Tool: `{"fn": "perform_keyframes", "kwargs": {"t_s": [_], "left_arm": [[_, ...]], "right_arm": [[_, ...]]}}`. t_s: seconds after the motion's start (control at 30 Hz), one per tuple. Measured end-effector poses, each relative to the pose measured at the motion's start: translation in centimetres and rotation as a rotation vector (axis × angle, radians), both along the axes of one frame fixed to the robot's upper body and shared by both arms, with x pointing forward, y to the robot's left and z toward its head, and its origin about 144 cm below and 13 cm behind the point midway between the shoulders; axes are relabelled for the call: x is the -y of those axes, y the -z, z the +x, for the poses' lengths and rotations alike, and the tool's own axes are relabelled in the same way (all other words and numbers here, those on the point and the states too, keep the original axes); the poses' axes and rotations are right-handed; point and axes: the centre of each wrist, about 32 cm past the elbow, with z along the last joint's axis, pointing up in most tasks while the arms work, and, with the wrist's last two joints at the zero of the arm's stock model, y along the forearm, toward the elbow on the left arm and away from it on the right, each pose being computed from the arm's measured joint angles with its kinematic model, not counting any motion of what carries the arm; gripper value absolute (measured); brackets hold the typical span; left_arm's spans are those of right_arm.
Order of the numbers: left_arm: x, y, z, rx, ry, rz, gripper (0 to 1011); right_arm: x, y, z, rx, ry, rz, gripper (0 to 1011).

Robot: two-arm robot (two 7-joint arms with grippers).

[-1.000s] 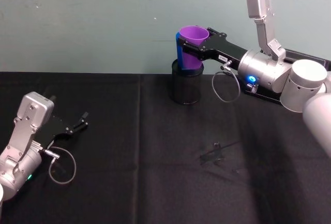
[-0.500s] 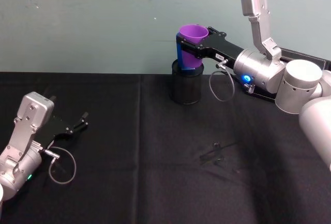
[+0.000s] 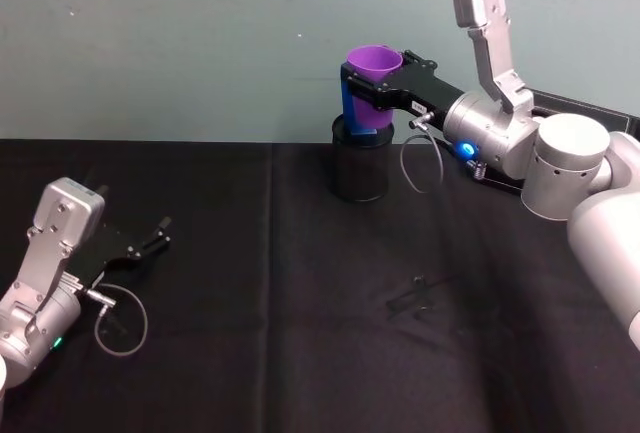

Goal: Pick up one cup with a gripper and tap it against the other cup.

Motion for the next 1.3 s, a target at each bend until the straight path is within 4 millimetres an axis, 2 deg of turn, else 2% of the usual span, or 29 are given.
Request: {"fn": "perform_keyframes", "kwargs": {"t_s": [1.3], "left_arm": [[0.0,0.0,0.0,0.0,0.0,0.0,1012]], "right_arm": [[-0.7,0.2,1.0,0.021,0.045,0.006,748]]}}
